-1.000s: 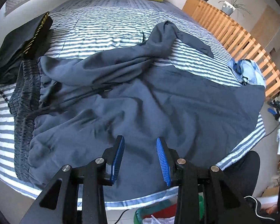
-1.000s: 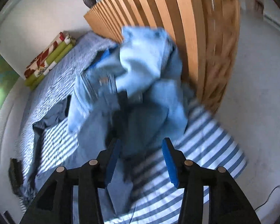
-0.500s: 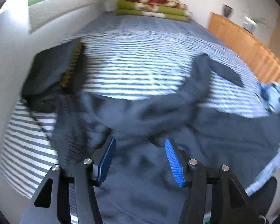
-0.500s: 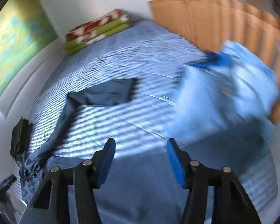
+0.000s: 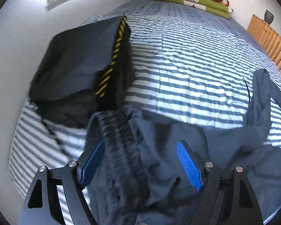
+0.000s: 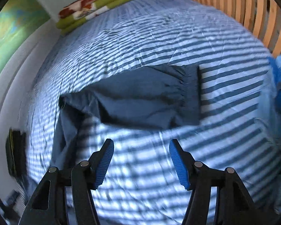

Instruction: Organize objects

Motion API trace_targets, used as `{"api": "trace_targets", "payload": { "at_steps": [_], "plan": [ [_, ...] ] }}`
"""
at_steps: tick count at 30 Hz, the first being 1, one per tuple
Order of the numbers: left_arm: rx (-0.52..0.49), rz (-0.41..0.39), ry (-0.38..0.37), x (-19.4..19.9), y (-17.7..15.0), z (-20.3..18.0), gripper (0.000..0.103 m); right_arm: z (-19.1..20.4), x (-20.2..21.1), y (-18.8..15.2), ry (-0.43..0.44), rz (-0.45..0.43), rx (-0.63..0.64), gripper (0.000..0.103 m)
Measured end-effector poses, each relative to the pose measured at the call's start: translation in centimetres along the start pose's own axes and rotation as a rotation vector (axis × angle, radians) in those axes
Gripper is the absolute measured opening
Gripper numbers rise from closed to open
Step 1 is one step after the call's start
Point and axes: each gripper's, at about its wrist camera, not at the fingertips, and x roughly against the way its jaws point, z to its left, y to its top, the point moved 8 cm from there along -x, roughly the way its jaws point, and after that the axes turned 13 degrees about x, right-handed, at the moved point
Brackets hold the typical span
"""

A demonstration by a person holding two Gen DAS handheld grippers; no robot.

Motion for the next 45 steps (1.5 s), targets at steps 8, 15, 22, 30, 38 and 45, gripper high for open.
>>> {"api": "trace_targets", "payload": {
  "at_steps": [8, 15, 22, 30, 38, 45],
  "plan": [
    [-0.117, 0.059, 0.046, -4.9, -0.5, -3.9, 0.084, 1.2, -3.8, 3.6, -0.001, 0.009, -0.023, 0.061],
    [-0.072, 0.055, 0.096, -7.3, -1.0, -3.6, 0.014, 1.6, -7.7, 4.1, -0.049, 0.058, -0.078, 0.062],
    [-0.038, -0.004, 0.085, -5.6, -0.6, -3.1, 0.002, 0.9, -7.9, 5.1, -0.117, 0.073, -0.044, 0.004],
    [-0.014, -0.113, 0.025, -0.2, 1.3, -0.7, 0.002, -1.1, -0.2, 5.2, -0.089, -0.073, 0.015, 0.001],
    [0.076, -0.188, -0.046, 4.7, 2.1, 2.8, 0.002, -5.0, 17.8, 4.0, -0.184, -0.281, 0.110, 0.000],
    [0.092, -0.183, -0.027, 4.2, 2.1, 3.4, 0.002, -8.8, 21.4, 6.1, -0.390, -0.318, 0.114, 0.000]
  ]
}}
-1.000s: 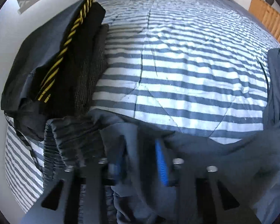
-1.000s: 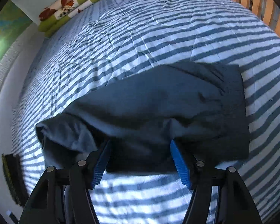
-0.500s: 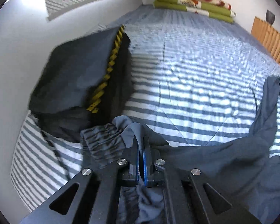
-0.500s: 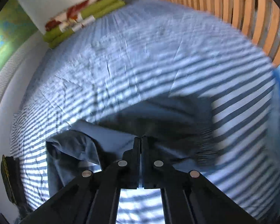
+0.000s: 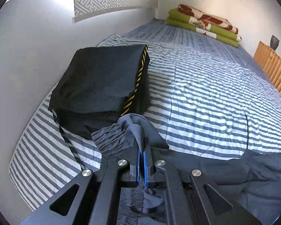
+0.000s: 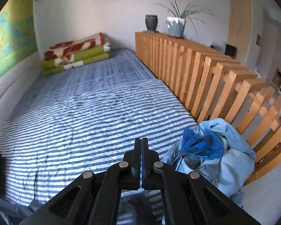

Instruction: Organize objects

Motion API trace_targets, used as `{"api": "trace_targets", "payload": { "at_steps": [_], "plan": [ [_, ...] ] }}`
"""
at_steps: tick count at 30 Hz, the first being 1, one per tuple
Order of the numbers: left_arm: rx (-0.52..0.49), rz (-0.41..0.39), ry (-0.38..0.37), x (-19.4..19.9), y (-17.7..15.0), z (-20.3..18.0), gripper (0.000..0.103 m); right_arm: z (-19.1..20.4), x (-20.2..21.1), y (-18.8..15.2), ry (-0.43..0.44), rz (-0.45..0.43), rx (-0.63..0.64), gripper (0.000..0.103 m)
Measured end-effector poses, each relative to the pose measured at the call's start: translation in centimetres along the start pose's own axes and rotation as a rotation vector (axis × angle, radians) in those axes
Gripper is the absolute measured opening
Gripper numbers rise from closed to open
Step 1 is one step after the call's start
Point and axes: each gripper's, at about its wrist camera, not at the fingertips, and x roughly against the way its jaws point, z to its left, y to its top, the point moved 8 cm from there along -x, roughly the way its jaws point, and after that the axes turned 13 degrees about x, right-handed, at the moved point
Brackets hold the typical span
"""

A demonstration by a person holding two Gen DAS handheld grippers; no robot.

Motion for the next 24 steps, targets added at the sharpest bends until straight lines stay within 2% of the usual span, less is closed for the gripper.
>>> {"api": "trace_targets", "payload": {
  "at_steps": [2, 3, 4, 5, 7, 8, 10, 12, 14, 16, 21, 23, 24],
  "plan": [
    [0.004, 0.006, 0.010, -0.7, -0.3, 0.0, 0.002, 0.4, -2.9, -0.3, -0.054, 0.036, 0.037, 0.001],
    [0.011, 0.013, 0.007, -0.8, -0.3, 0.1, 0.002, 1.3, -4.0, -0.8, -0.035, 0.068, 0.063, 0.004],
    [0.010, 0.016, 0.006, -1.1, -0.4, 0.0, 0.002, 2.6, -4.8, -1.8, 0.024, 0.110, 0.084, 0.004],
    [0.006, 0.016, 0.012, -1.1, -0.4, 0.1, 0.002, 4.8, -5.2, -3.3, 0.133, 0.143, 0.106, 0.004],
    [0.001, 0.019, 0.012, -1.2, -0.4, 0.0, 0.002, 8.3, -4.7, -5.5, 0.229, 0.156, 0.193, 0.015],
    [0.001, 0.018, 0.011, -1.2, -0.4, 0.0, 0.002, 10.9, -4.0, -7.3, 0.265, 0.162, 0.281, 0.018],
    [0.007, 0.020, 0.004, -1.1, -0.3, 0.1, 0.002, 15.0, -2.6, -10.7, 0.369, 0.177, 0.406, 0.030],
    [0.014, 0.022, 0.000, -0.9, -0.4, 0.2, 0.002, 18.0, -1.6, -13.7, 0.438, 0.194, 0.482, 0.038],
    [0.011, 0.024, -0.002, -0.8, -0.5, 0.3, 0.002, 20.6, -0.8, -16.4, 0.493, 0.207, 0.557, 0.041],
    [0.011, 0.025, -0.003, -0.7, -0.6, 0.4, 0.002, 23.1, -0.3, -18.7, 0.507, 0.205, 0.647, 0.044],
    [0.003, 0.026, -0.009, -0.3, -0.7, 0.5, 0.002, 25.4, -0.7, -21.3, 0.477, 0.227, 0.738, 0.045],
    [0.003, 0.025, -0.014, -0.2, -0.6, 0.6, 0.002, 25.6, -1.1, -21.9, 0.445, 0.235, 0.775, 0.042],
    [0.003, 0.025, -0.018, -0.1, -0.6, 0.6, 0.002, 25.7, -1.3, -21.9, 0.440, 0.236, 0.783, 0.022]
  ]
}}
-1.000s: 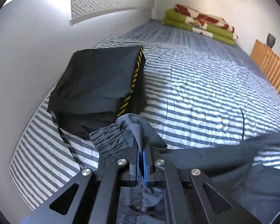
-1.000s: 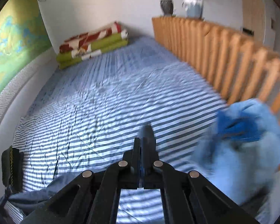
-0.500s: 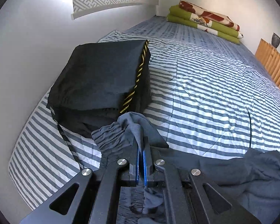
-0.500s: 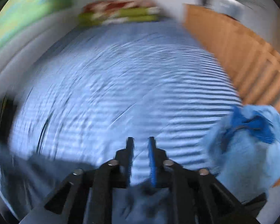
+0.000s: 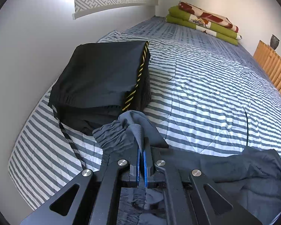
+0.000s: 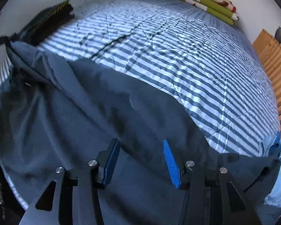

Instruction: Organize objects

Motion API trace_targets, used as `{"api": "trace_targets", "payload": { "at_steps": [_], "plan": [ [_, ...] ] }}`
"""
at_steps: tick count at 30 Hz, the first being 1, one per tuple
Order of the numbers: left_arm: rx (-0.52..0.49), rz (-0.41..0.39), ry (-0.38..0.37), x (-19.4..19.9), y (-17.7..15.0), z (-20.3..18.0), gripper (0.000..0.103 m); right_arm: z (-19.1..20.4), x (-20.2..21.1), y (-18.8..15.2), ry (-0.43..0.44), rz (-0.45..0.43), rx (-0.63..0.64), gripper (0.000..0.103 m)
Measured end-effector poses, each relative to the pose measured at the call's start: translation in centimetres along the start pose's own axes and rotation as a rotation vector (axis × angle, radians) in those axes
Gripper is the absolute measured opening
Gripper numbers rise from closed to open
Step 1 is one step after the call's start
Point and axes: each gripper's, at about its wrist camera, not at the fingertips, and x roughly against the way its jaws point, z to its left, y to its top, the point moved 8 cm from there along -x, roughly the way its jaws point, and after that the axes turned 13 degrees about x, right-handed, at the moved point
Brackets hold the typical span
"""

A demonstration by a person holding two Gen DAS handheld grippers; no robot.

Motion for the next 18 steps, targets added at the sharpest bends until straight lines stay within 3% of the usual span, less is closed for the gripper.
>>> {"api": "trace_targets", "payload": {
  "at_steps": [1, 3, 6, 9, 11, 13, 18],
  "plan": [
    [-0.001, -0.001, -0.002, 0.0, 0.0, 0.0, 0.002, -0.2, -0.2, 0.1, -0.003, 0.005, 0.005, 0.000],
    [-0.003, -0.003, -0.006, 0.1, 0.1, -0.1, 0.002, -1.2, -0.3, 0.5, -0.035, 0.034, -0.003, 0.000],
    [-0.012, -0.006, -0.007, 0.0, 0.2, -0.3, 0.002, -3.4, 0.7, 2.1, -0.069, 0.009, -0.023, 0.000],
    [-0.016, -0.004, -0.008, -0.3, 0.3, -0.4, 0.002, -4.4, 2.0, 4.0, -0.020, -0.045, -0.032, 0.001],
    [-0.014, -0.003, -0.010, -0.5, 0.5, -0.4, 0.002, -3.2, 2.1, 4.3, 0.073, -0.050, -0.006, 0.013],
    [-0.010, -0.001, -0.015, -0.6, 0.6, -0.3, 0.002, -1.5, 1.9, 4.2, 0.118, -0.047, 0.041, 0.047],
    [-0.015, 0.000, -0.012, -0.9, 0.8, -0.3, 0.002, 2.8, -0.4, 2.7, 0.113, -0.004, 0.168, 0.047]
  ]
}}
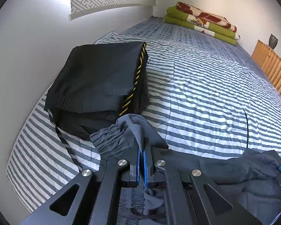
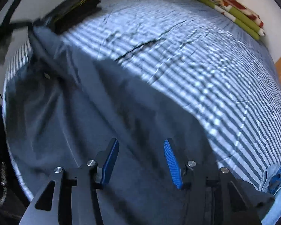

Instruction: Organize objects

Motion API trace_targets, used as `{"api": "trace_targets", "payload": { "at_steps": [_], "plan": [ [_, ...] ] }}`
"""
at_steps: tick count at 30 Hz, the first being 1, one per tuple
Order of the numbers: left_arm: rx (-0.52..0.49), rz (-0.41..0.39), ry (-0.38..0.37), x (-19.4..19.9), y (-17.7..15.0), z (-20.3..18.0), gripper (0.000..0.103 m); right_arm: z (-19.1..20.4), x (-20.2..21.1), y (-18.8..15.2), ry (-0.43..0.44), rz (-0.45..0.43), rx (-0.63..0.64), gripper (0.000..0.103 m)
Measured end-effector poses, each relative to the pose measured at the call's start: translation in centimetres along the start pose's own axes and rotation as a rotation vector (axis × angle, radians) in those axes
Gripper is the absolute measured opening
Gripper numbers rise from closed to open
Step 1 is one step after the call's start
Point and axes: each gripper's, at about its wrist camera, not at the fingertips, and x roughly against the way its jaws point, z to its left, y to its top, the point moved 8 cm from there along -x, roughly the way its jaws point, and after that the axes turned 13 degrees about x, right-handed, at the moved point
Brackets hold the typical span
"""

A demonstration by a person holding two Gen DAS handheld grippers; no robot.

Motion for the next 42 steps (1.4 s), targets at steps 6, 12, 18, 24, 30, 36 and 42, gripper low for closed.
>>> {"api": "trace_targets", "payload": {
  "at_steps": [6, 12, 18, 24, 30, 36, 42],
  "plan": [
    [-0.003, -0.001, -0.005, 0.1, 0.0, -0.2, 0.002, -0.8, -1.5, -0.4, -0.030, 0.044, -0.023, 0.002],
    [-0.016, -0.007, -0.004, -0.1, 0.1, -1.1, 0.002, -5.0, 1.5, 2.9, -0.097, -0.034, -0.029, 0.001],
    [-0.041, -0.008, 0.021, -1.2, -0.1, -2.6, 0.002, -11.7, -2.2, 7.1, -0.344, 0.031, -0.043, 0.015],
    [-0.053, -0.012, 0.028, -1.4, -0.1, -3.0, 0.002, -11.4, -1.2, 6.5, -0.267, -0.032, -0.111, 0.024],
    [-0.048, -0.008, 0.027, -1.4, -0.2, -2.5, 0.002, -7.8, 0.3, 5.5, -0.165, -0.125, -0.057, 0.032],
    [-0.050, -0.009, 0.031, -1.2, 0.0, -2.4, 0.002, -6.7, -2.8, 6.2, -0.152, -0.067, 0.012, 0.035],
    [-0.039, -0.008, 0.027, -0.8, 0.1, -2.0, 0.002, -7.9, -5.2, 5.5, -0.246, 0.026, 0.011, 0.010]
  ]
}}
